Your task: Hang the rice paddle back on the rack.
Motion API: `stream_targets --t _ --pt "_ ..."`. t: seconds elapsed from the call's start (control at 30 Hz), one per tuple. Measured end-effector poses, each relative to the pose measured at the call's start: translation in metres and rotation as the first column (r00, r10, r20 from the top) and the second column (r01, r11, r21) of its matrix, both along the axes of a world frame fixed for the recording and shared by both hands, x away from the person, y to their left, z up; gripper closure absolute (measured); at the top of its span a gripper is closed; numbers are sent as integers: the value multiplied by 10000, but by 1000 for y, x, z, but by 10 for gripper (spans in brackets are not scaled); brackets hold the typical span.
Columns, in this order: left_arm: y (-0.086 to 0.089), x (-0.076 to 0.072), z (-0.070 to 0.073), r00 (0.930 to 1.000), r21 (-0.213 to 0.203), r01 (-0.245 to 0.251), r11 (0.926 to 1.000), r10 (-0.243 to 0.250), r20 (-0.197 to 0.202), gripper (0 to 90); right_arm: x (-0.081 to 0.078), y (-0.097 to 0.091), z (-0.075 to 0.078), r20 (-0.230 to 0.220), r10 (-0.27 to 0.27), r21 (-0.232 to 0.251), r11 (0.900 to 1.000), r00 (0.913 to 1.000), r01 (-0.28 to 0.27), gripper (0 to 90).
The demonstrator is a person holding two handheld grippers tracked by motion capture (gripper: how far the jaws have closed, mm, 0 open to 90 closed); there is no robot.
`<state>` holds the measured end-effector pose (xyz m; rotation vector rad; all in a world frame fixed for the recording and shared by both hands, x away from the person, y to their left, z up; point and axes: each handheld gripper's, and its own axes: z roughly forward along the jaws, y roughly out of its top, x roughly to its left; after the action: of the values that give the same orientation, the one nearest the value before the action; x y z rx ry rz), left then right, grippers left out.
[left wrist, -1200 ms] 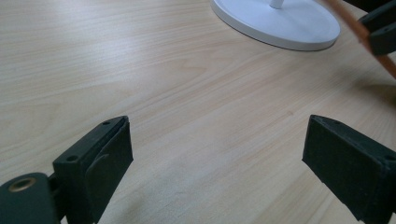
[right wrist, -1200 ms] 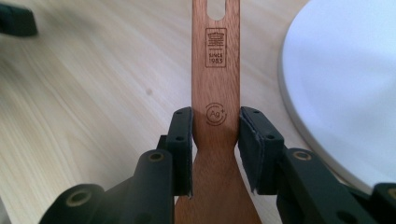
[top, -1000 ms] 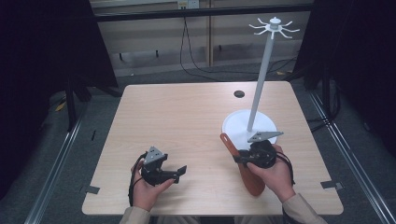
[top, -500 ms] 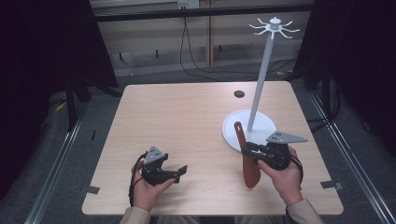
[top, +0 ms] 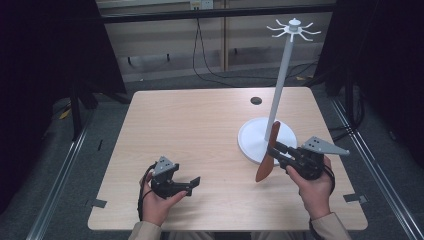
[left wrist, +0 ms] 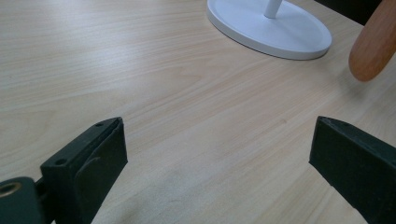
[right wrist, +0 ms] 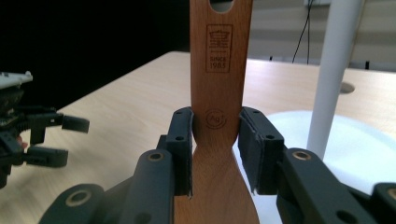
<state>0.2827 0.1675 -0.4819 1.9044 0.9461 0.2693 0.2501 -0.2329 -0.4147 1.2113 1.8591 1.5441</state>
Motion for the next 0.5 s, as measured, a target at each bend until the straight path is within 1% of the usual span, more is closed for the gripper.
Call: stream_targets --t 0.17,0.2,0.23,0.37,0.4,0.43,0.5 --pt "0 0 0 10000 9 33 10000 -34 30 37 -1 -3 12 396 -113 -100 9999 9992 117 669" --pt "0 0 0 10000 9 33 10000 -34 30 37 -1 -3 12 396 -113 -100 9999 9992 117 669" --pt "1 0 0 10000 -19 51 10000 -51 16 37 -1 -4 17 523 -164 -206 9996 9985 175 669" --pt "2 0 0 10000 -39 34 10000 -33 25 36 -1 -8 26 652 -294 -286 9991 9974 314 669" --pt "2 0 0 10000 -39 34 10000 -33 25 36 -1 -8 26 652 -294 -286 9991 9974 314 669" --pt "2 0 0 10000 -30 39 10000 -39 19 36 -1 -10 31 713 -325 -313 9989 9969 348 669" --pt "2 0 0 10000 -39 38 10000 -38 21 36 -1 -11 32 756 -370 -322 9987 9965 396 669"
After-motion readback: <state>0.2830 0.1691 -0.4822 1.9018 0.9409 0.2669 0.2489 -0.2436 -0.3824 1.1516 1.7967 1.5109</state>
